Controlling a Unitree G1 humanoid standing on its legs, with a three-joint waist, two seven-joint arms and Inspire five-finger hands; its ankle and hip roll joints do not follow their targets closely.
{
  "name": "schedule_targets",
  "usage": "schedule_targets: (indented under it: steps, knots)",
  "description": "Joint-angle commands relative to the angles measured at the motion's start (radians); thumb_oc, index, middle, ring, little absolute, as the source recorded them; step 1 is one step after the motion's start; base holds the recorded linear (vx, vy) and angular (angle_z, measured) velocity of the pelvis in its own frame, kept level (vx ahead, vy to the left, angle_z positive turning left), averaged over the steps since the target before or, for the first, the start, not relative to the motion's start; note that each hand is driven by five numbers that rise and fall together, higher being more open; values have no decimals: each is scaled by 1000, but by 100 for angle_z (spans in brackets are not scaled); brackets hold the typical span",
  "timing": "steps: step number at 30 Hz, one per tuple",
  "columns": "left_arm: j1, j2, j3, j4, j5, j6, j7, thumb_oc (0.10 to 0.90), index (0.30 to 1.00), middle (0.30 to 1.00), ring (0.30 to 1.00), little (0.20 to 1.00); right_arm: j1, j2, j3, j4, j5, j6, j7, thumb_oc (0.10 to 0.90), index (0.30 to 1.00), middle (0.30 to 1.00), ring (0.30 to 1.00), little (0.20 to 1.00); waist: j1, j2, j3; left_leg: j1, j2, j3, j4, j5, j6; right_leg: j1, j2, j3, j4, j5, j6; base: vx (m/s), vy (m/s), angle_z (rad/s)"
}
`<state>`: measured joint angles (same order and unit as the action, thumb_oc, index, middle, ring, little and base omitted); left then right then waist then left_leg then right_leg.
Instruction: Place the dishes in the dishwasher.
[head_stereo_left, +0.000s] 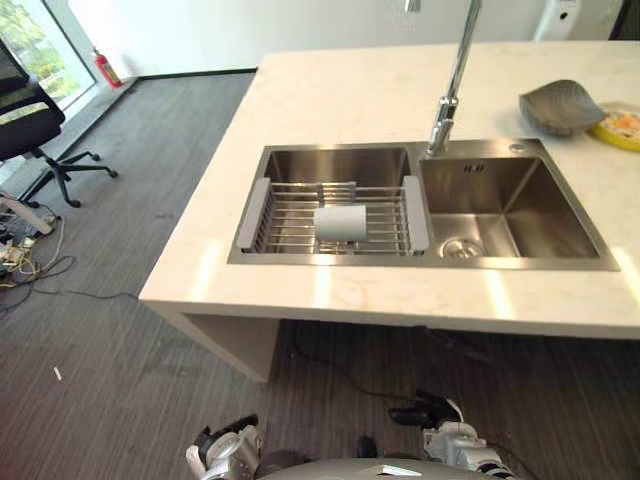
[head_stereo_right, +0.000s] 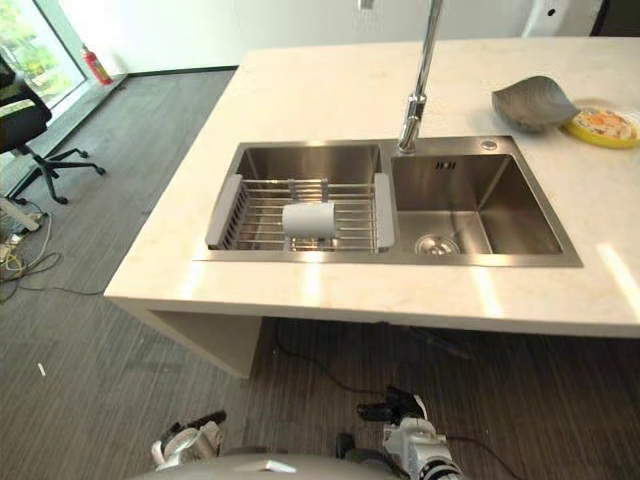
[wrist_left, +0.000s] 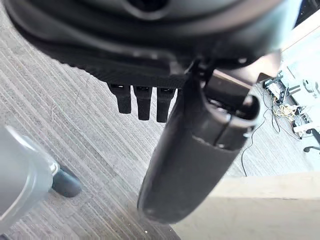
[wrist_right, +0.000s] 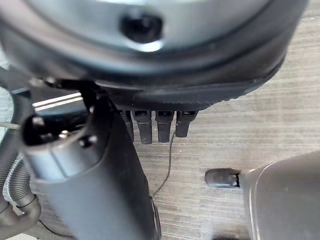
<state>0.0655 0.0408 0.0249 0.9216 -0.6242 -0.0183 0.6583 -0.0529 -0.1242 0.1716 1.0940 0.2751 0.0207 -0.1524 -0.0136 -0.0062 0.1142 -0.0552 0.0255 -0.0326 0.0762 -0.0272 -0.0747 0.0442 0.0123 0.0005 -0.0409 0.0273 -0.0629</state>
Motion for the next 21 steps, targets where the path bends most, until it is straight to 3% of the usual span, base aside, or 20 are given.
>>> schedule_targets:
  steps: [1, 7, 8, 9, 10, 14, 16, 17, 21]
  knots:
    - [-2, -10, 18, -3, 9, -37, 11, 800, 900, 900, 900, 900, 7, -1, -26, -22, -12, -26, -22, 800, 900, 900, 900, 900, 10, -16, -36, 50, -22, 49, -53, 24, 12, 23, -72, 48, -46, -12, 146, 112, 29, -35]
    - [-11, 8, 26, 54, 15, -25, 4, 800, 900, 900, 900, 900, 24, 13, -20, -7, -18, -31, -7, 800, 900, 900, 900, 900, 2, -4, -71, 118, -17, 61, -161, 43, 18, 42, -62, 37, -46, -34, 145, 101, 46, -28]
    - [-22, 28, 51, 122, 27, -17, 2, 800, 900, 900, 900, 900, 26, 30, -88, 41, 60, -49, -35, 800, 900, 900, 900, 900, -8, -6, -85, 130, -10, 63, -163, 31, 14, 41, -58, 29, -46, -38, 146, 76, 40, -8]
    - [-24, 28, 51, 123, 27, -18, 2, 800, 900, 900, 900, 900, 24, 30, -89, 43, 61, -50, -34, 800, 900, 900, 900, 900, -7, -7, -85, 130, -10, 63, -163, 31, 13, 41, -58, 29, -46, -39, 146, 37, 51, 0]
    - [-39, 49, 73, 201, 45, -12, -5, 800, 900, 900, 900, 900, 27, 23, -234, 100, 201, -94, -89, 800, 900, 900, 900, 900, -15, -8, -92, 132, 0, 73, -163, 35, 9, 34, -57, 29, -46, -32, 148, 0, 0, 0]
    - [-48, 74, 110, 241, 51, -7, -19, 800, 900, 900, 900, 900, 34, -13, -340, 40, 249, -166, -138, 800, 900, 900, 900, 900, -22, -7, -97, 134, 3, 77, -163, 29, 10, 32, -56, 32, -46, -34, 151, 28, 20, -3]
    - [-33, 109, 146, 216, 54, 12, -33, 800, 900, 900, 900, 900, 69, -90, -398, -142, 181, -240, -232, 800, 900, 900, 900, 900, -28, -7, -99, 132, 4, 82, -163, 28, 10, 29, -55, 35, -46, -32, 157, 40, 19, -3]
    - [-24, 128, 150, 189, 64, 38, -39, 800, 900, 900, 900, 900, 107, -140, -398, -317, 59, -277, -337, 800, 900, 900, 900, 900, -36, -5, -97, 134, 2, 82, -163, 16, 14, 28, -58, 38, -46, -38, 163, 50, 27, -6]
    - [-14, 121, 132, 160, 93, 54, -27, 800, 900, 900, 900, 900, 116, -173, -377, -522, -90, -282, -449, 800, 900, 900, 900, 900, -37, -6, -93, 131, -1, 84, -163, 14, 21, 21, -60, 46, -46, -32, 168, 8, 21, -14]
